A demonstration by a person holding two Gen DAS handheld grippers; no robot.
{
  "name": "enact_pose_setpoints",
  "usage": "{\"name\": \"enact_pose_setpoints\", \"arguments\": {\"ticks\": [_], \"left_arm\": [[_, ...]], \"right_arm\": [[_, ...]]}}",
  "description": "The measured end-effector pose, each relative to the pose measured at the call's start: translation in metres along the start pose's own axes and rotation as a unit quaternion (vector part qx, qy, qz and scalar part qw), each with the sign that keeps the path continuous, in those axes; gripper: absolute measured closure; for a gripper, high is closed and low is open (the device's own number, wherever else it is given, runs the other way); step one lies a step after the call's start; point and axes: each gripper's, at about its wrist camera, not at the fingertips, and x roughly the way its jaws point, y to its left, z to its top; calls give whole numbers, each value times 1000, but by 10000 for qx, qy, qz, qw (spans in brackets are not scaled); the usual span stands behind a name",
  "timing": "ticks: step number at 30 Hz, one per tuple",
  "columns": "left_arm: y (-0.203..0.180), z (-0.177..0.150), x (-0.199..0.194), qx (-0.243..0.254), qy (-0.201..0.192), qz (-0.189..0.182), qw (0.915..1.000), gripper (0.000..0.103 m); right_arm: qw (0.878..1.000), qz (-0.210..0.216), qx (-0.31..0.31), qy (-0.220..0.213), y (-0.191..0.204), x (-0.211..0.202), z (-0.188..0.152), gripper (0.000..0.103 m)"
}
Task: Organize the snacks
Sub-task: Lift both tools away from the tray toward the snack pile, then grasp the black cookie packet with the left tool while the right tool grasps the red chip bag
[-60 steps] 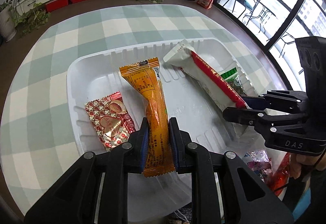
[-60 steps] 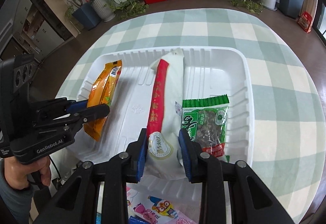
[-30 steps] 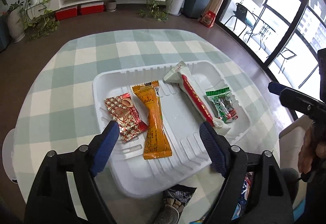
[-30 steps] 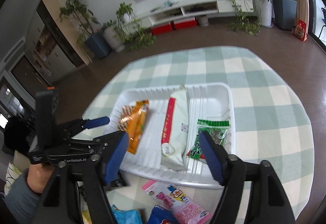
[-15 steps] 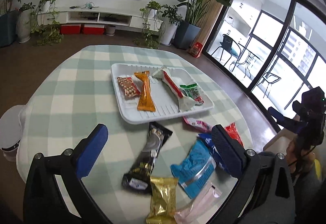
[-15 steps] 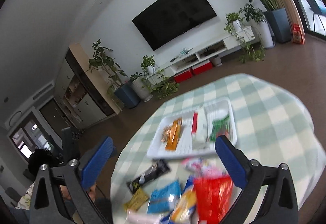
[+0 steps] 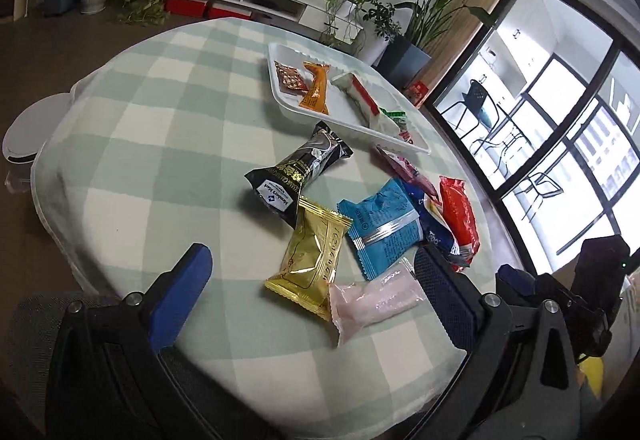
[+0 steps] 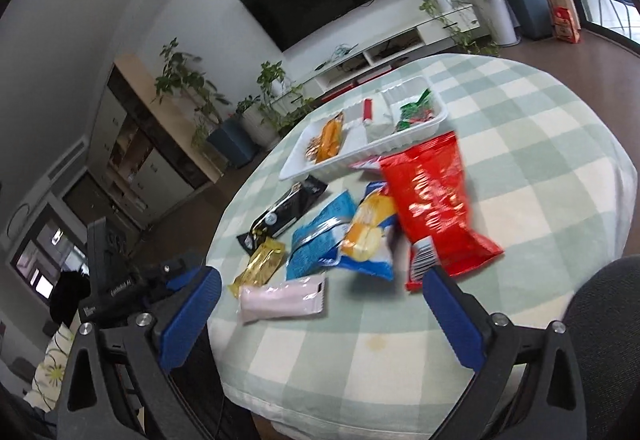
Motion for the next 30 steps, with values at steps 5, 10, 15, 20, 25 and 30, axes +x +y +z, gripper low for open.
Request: {"name": "enact_pose_setpoints", "arguments": {"ticks": [5, 10, 15, 20, 25, 30], "left_arm": [[-12, 2, 9, 348, 153, -7, 9993, 1], [-20, 19, 19, 901, 356, 69, 9953, 1], [-19, 50, 41, 1350, 687, 278, 9881, 1], [-26, 75, 79, 1987, 1122, 566, 9720, 5], [-29, 97, 117, 2355, 1511, 735, 9572, 28], [-35, 98, 145, 2822, 1906, 913, 9358, 35]], "right_arm": [[9989, 96, -155, 426, 13, 16, -19, 0], [9970, 232, -195, 708, 19, 27, -28, 0], [9967, 226, -203, 747, 17, 29, -30, 0], [9967, 208, -162, 770, 15, 30, -29, 0], [9969, 203, -177, 734, 15, 29, -27, 0], [9973, 190, -142, 699, 11, 28, -26, 0]]}}
